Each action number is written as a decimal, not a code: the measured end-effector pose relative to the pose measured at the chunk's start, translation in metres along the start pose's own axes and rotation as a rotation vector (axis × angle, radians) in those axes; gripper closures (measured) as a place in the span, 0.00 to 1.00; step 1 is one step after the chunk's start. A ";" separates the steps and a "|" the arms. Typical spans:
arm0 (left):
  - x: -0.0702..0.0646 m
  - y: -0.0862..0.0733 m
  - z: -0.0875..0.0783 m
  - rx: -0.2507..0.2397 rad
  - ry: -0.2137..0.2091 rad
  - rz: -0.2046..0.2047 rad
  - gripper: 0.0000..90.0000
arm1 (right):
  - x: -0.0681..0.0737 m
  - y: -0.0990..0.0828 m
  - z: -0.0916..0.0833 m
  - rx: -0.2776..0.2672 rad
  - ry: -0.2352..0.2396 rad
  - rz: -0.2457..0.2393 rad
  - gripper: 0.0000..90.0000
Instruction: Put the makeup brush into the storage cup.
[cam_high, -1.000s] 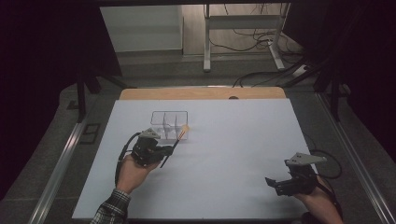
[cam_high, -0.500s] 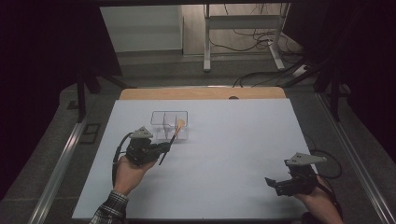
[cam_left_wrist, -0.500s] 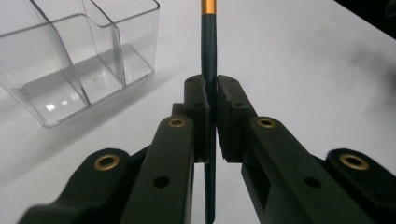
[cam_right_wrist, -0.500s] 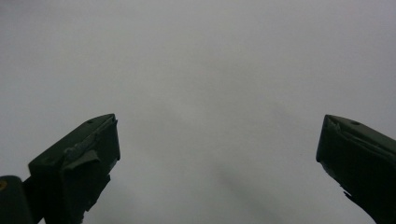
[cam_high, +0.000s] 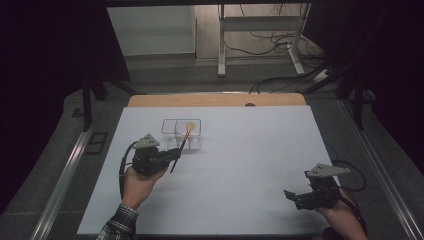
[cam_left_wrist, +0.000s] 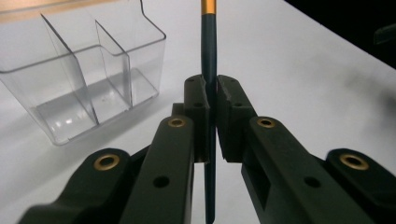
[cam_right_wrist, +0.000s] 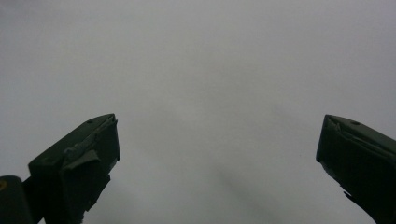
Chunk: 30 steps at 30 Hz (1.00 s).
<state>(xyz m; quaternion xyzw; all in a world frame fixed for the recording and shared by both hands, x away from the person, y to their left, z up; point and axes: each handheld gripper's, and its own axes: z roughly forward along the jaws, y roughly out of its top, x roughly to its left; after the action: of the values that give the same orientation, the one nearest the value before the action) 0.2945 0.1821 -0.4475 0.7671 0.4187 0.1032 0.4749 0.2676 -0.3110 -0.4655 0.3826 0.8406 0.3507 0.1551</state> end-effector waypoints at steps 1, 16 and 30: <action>0.000 0.000 0.000 -0.006 -0.001 0.001 0.93 | 0.000 0.000 0.000 0.000 0.000 0.000 0.00; -0.002 0.002 -0.001 -0.080 -0.002 0.008 0.93 | 0.000 0.001 -0.002 -0.017 -0.003 0.007 0.00; -0.002 0.009 0.006 -0.133 0.022 0.019 0.93 | -0.002 0.002 -0.005 -0.055 -0.009 0.030 0.00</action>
<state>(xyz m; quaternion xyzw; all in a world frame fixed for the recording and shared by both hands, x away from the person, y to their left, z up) 0.3013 0.1750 -0.4423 0.7367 0.4090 0.1437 0.5191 0.2676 -0.3142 -0.4608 0.3923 0.8242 0.3741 0.1638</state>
